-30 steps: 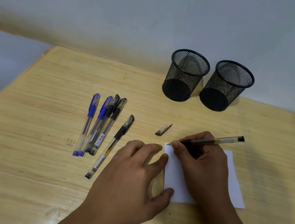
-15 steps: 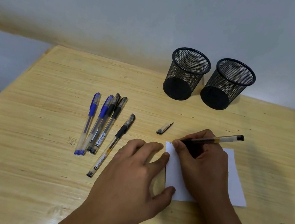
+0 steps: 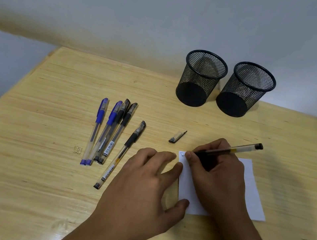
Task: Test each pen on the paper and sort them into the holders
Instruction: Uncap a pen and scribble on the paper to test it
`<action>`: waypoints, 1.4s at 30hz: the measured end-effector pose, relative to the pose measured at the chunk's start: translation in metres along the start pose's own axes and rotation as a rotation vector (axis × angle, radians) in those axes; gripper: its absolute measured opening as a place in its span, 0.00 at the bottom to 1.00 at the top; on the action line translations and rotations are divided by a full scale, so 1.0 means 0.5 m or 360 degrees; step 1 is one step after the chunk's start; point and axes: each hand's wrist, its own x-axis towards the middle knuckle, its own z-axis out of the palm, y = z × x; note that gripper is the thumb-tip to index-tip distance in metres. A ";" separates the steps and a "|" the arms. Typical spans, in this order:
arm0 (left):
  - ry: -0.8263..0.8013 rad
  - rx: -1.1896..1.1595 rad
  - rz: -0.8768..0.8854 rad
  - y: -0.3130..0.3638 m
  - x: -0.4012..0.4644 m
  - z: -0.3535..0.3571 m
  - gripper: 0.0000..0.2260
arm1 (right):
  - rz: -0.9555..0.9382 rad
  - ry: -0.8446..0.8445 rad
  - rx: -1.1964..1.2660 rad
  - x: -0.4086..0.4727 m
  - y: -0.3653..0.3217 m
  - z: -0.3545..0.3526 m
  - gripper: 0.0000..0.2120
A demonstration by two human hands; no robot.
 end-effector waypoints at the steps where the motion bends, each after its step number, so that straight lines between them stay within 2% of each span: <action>1: 0.0000 -0.0003 -0.0002 0.000 0.000 0.000 0.25 | -0.0001 0.0006 -0.0004 0.001 -0.001 -0.001 0.10; 6: 0.0014 -0.0002 -0.0003 -0.001 0.001 0.002 0.26 | 0.0059 0.0022 -0.0029 0.008 0.006 -0.001 0.07; 35: 0.0065 -0.0025 0.0000 -0.001 -0.002 0.007 0.26 | 0.0056 0.0051 -0.0060 0.003 0.003 0.004 0.08; 38: 0.0078 -0.0025 0.0011 -0.003 -0.002 0.009 0.25 | 0.0097 0.0050 0.0024 0.006 0.006 0.000 0.08; 42: 0.0050 -0.0005 0.0000 -0.004 -0.003 0.013 0.26 | 0.0180 0.0196 0.0315 0.010 0.019 -0.010 0.07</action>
